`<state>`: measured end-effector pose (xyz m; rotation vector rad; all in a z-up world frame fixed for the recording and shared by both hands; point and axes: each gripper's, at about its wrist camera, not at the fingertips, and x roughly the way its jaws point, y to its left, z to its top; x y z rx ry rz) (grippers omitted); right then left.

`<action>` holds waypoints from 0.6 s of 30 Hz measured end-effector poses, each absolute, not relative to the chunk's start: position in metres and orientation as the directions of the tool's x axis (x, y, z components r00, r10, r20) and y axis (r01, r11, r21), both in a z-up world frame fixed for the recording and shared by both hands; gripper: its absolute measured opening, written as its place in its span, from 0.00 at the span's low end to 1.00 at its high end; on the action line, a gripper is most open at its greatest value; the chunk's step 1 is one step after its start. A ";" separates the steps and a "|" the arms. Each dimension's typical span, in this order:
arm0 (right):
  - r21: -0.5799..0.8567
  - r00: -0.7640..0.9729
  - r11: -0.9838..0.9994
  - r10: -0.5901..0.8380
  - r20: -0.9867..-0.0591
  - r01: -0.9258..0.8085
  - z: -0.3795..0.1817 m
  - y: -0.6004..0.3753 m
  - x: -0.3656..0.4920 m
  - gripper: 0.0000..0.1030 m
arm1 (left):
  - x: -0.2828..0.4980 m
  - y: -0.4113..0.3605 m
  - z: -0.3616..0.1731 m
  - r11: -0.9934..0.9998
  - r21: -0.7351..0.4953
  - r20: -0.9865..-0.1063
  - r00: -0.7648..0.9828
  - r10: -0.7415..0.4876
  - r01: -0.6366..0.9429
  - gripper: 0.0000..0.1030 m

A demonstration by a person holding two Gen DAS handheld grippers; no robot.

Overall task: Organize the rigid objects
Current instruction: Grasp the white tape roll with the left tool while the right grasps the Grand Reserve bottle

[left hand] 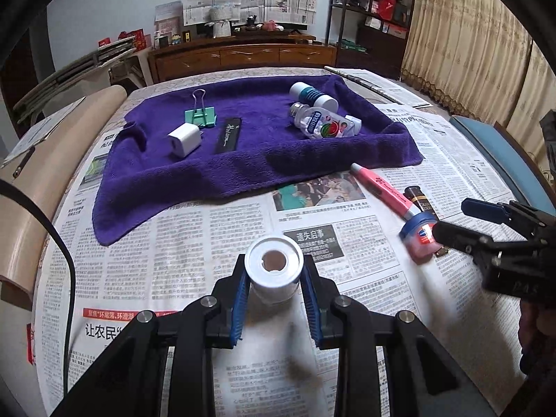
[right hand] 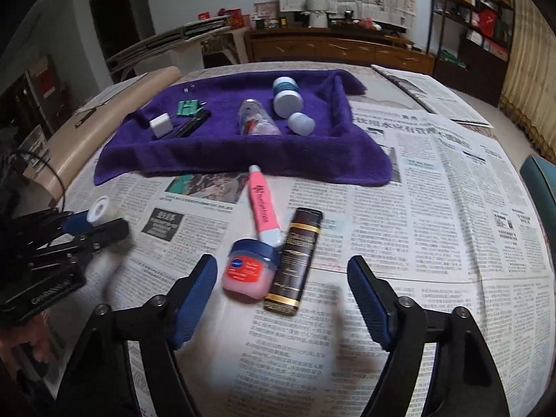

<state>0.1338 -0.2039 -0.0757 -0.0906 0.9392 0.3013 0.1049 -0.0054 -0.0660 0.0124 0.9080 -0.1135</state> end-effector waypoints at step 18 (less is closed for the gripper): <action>-0.037 0.544 0.969 0.106 -0.832 -0.245 -0.100 -0.199 0.150 0.73 | 0.101 0.018 -0.066 0.993 -0.093 -0.769 0.628 -0.120 0.076 0.27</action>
